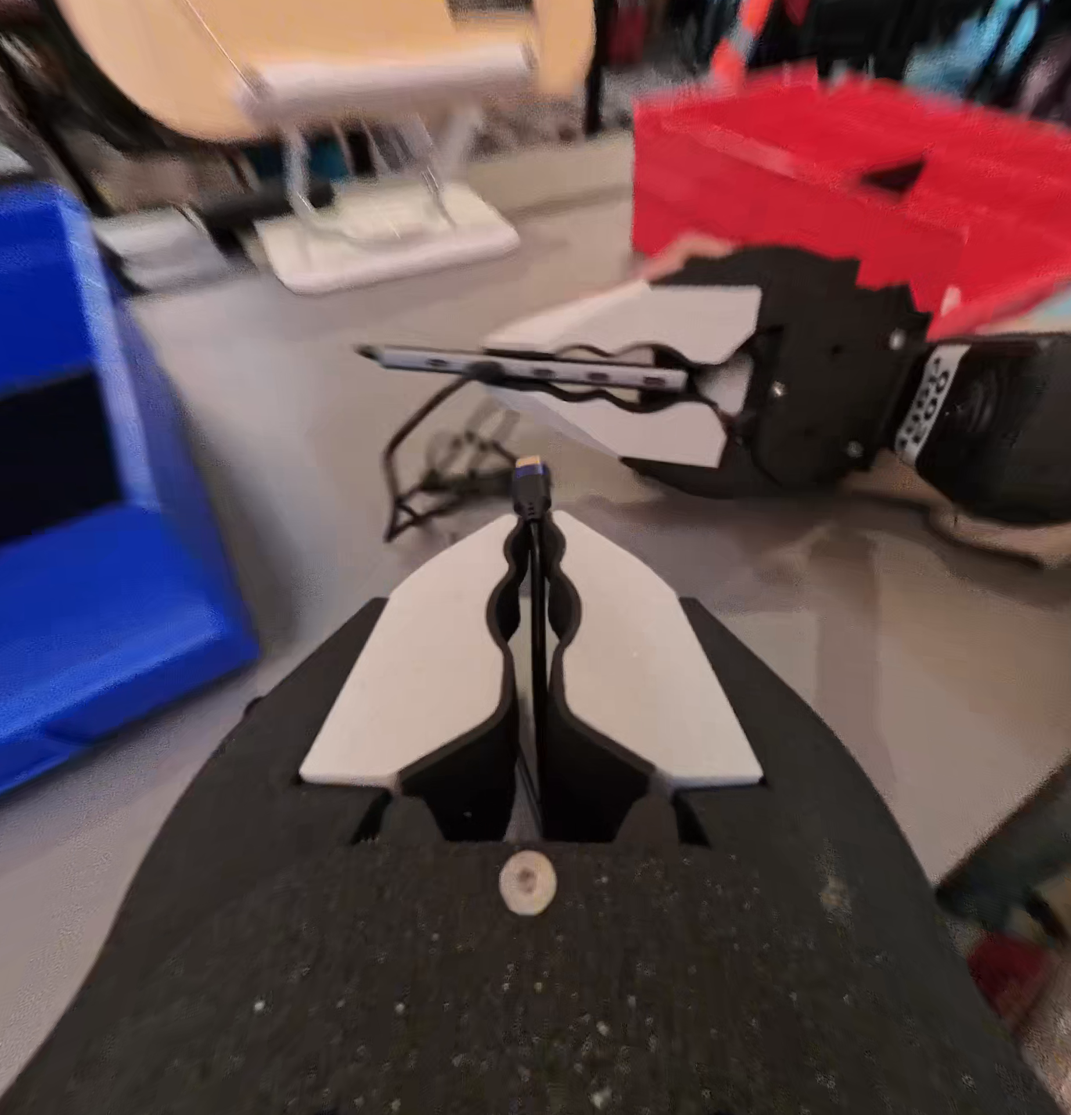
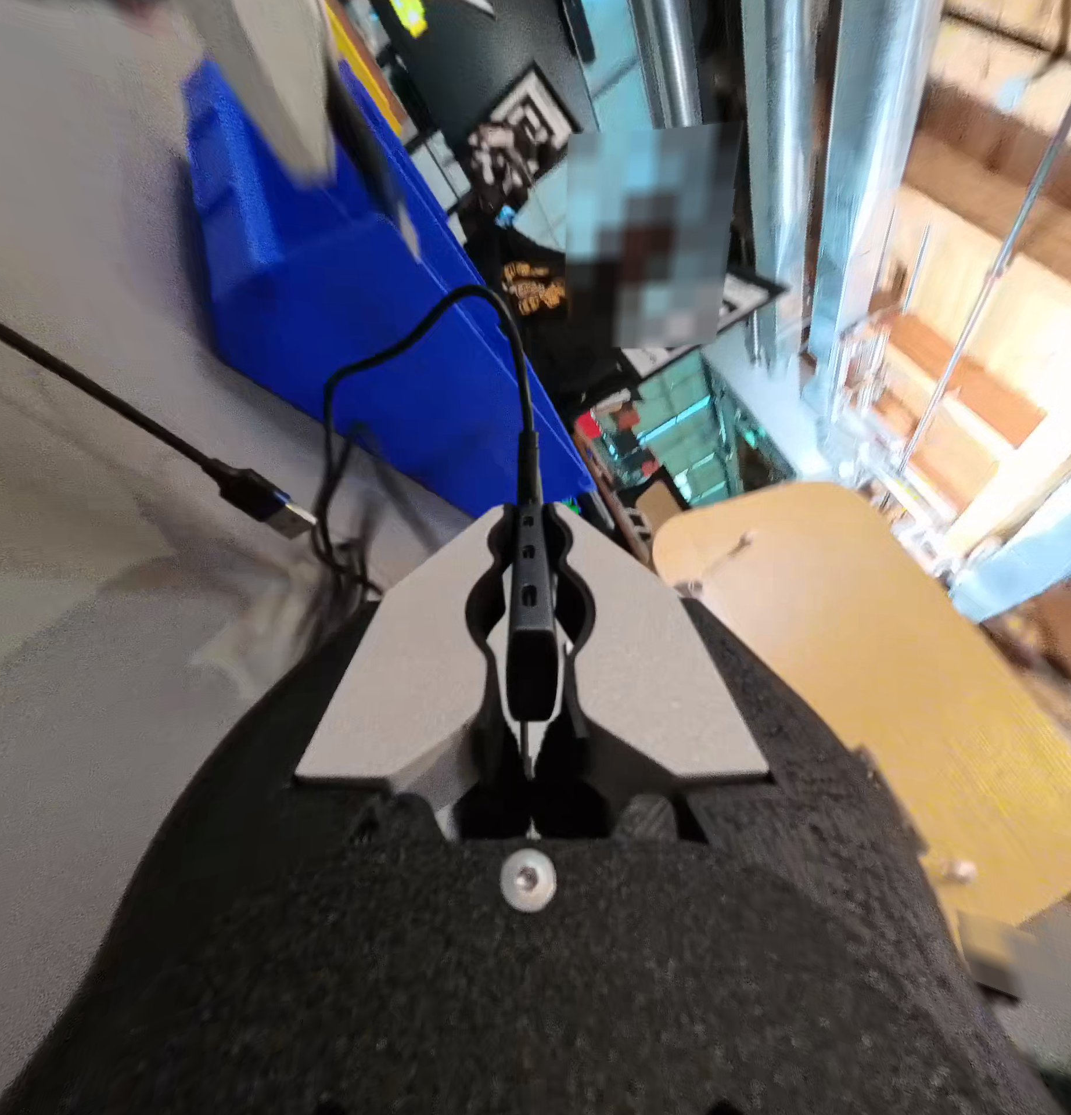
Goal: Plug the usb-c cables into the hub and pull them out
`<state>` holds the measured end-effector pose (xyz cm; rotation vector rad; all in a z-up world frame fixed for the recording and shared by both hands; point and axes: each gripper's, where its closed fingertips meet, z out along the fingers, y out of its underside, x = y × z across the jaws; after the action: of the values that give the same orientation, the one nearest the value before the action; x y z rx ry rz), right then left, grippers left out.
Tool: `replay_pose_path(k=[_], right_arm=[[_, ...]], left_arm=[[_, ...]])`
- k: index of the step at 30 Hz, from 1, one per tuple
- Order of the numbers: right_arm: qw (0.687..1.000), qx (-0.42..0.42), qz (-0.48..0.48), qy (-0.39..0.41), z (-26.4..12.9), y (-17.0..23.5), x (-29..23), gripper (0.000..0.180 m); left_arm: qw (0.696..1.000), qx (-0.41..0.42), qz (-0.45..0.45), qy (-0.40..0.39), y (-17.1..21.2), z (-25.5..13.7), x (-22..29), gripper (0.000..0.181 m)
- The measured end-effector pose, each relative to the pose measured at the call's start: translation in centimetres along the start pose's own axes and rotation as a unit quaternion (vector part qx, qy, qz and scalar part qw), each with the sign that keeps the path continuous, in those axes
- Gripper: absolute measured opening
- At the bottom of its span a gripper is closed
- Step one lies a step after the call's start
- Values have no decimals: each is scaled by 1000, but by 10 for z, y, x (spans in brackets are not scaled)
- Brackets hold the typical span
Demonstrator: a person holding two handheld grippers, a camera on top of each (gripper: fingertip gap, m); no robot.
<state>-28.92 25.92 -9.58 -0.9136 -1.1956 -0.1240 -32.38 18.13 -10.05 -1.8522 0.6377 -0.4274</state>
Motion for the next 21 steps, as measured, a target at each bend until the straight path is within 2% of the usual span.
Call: replay_pose_path(k=[3,5,10,14,21], right_arm=[[995,15,-96,-34,3,-6,-31,9],[995,28,-72,-57,3,-3,-34,9],[992,47,-69,-92,-3,0,-41,9],[989,64,-88,-104,-7,-7,-50,9],[983,54,-158,-81,-5,-11,-55,9]], left_arm=[[994,-92,19,48,42,21,21,12],[990,-118,15,77,50,27,30,20],[996,-66,38,43,33,23,19,44],[999,-23,44,11,18,13,2,38],[997,-29,54,-38,19,15,-10,39]])
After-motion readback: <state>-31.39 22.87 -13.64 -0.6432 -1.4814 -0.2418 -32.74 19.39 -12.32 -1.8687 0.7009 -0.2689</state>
